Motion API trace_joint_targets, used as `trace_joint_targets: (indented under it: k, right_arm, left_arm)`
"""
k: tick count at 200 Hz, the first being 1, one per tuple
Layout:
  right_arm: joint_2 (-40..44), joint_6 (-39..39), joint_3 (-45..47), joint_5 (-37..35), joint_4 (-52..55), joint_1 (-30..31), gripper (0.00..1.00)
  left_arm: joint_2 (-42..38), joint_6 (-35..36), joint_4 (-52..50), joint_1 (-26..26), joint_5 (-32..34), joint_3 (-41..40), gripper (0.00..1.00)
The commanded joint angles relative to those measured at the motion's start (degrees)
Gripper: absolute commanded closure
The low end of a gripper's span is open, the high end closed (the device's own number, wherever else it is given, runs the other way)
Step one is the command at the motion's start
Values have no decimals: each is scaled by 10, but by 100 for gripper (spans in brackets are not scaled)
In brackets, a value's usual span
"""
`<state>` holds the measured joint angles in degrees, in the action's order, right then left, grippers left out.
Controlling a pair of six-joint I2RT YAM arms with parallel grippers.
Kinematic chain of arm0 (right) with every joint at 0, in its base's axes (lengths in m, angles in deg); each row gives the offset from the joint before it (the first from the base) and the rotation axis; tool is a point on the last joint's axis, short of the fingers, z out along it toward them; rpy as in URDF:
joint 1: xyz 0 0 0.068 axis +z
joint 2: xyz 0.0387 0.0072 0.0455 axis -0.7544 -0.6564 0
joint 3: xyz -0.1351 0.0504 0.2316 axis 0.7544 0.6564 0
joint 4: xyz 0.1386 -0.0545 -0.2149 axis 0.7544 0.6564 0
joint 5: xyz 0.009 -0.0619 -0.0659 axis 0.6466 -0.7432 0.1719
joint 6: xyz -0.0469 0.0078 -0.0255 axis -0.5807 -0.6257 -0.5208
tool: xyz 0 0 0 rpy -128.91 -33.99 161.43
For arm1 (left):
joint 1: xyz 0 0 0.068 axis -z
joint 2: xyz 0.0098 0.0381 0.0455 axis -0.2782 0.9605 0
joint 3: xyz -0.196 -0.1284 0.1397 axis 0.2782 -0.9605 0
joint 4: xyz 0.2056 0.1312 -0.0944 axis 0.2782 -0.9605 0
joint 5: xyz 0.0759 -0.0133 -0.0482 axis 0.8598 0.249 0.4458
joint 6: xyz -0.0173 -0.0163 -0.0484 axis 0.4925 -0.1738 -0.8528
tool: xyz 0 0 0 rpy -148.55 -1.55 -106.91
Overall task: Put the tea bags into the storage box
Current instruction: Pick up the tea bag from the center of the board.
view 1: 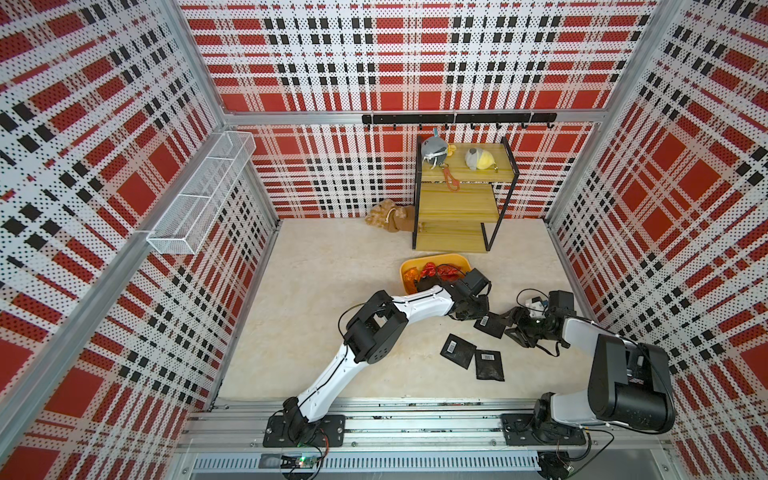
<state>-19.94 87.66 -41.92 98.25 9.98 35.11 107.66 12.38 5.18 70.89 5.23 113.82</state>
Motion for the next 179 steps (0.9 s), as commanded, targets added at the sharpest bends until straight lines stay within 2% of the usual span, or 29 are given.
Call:
trace_joint_targets:
  k: [1, 12, 48, 80, 90, 104, 115, 135, 150, 179]
  right_arm:
    - [-10, 0, 8, 4, -18, 4, 45]
    - [-11, -1, 10, 5, -20, 4, 48]
    - [-4, -1, 16, 2, -24, 4, 69]
    - [-8, 1, 13, 5, -27, 4, 75]
    - [-8, 1, 12, 4, -26, 4, 78]
    - [-7, 1, 9, 4, -25, 4, 82]
    - [-9, 1, 7, 3, -25, 4, 86]
    - [-16, 0, 3, 7, -24, 4, 100]
    - [-20, -2, -2, 9, -20, 4, 100]
    - [-11, -7, -9, 7, -8, 4, 100]
  left_arm:
    - [12, 10, -27, 1, 4, 3, 100]
    - [10, 12, -26, 0, 2, 4, 100]
    - [6, 17, -22, -1, -2, 3, 100]
    - [-1, 23, -17, -2, -5, -2, 100]
    - [-7, 23, -16, -3, -5, -4, 93]
    - [-16, 23, -14, -4, -6, -6, 88]
    - [-20, 24, -13, -6, -7, -7, 86]
    - [-22, 26, -12, -10, -14, -7, 84]
    - [-24, 29, -7, -10, -18, -7, 79]
    - [-31, 29, 7, -7, -34, 3, 57]
